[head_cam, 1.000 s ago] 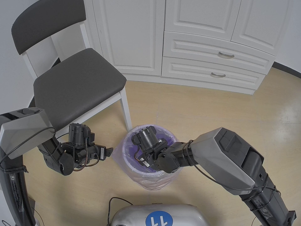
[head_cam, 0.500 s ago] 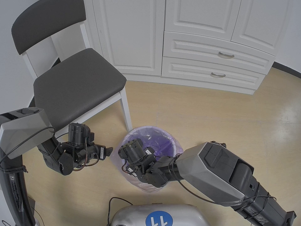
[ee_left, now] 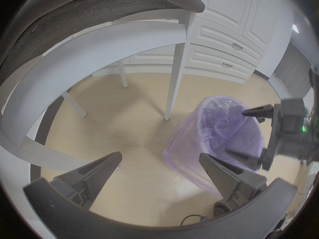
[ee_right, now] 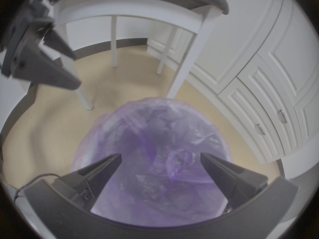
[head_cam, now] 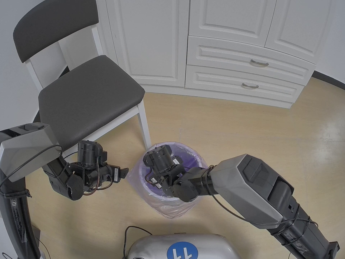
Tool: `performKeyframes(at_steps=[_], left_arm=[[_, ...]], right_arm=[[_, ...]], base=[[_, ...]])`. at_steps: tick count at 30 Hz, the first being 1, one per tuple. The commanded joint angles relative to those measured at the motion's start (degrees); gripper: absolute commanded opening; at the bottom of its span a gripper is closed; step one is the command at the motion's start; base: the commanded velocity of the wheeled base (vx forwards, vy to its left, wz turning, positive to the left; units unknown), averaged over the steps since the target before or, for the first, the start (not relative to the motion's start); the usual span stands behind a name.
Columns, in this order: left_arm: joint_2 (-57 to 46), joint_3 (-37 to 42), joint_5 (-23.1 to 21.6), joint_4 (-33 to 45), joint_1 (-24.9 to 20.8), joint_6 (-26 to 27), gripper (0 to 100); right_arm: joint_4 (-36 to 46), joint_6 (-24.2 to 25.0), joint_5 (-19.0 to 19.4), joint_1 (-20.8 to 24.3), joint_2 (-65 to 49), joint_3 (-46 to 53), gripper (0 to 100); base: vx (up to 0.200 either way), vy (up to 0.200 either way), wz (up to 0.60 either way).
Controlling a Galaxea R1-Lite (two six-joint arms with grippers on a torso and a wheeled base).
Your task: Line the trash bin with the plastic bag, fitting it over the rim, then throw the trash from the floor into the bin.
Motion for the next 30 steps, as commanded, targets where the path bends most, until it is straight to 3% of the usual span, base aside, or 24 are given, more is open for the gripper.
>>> performKeyframes(at_steps=[1, 12, 19, 30], left_arm=[[0.22, -0.01, 0.02, 0.0, 0.04, -0.01, 100], [0.4, -0.1, 0.02, 0.0, 0.04, -0.01, 100], [0.75, -0.1, 0.11, 0.0, 0.04, 0.07, 100], [1.45, 0.08, 0.11, -1.76, 0.04, 0.16, 100]], right_arm=[[-0.04, -0.54, -1.41, -2.24, -0.3, -2.88, 100], [-3.21, -3.53, -2.82, -6.72, 2.69, -3.66, 100], [-19.2, -10.47, -2.64, -9.01, 7.26, -3.66, 100], [-20.96, -11.0, -2.64, -8.92, 7.17, -3.66, 100]], base=[[0.0, 0.0, 0.0], [0.0, 0.0, 0.0], [0.0, 0.0, 0.0], [0.0, 0.0, 0.0]])
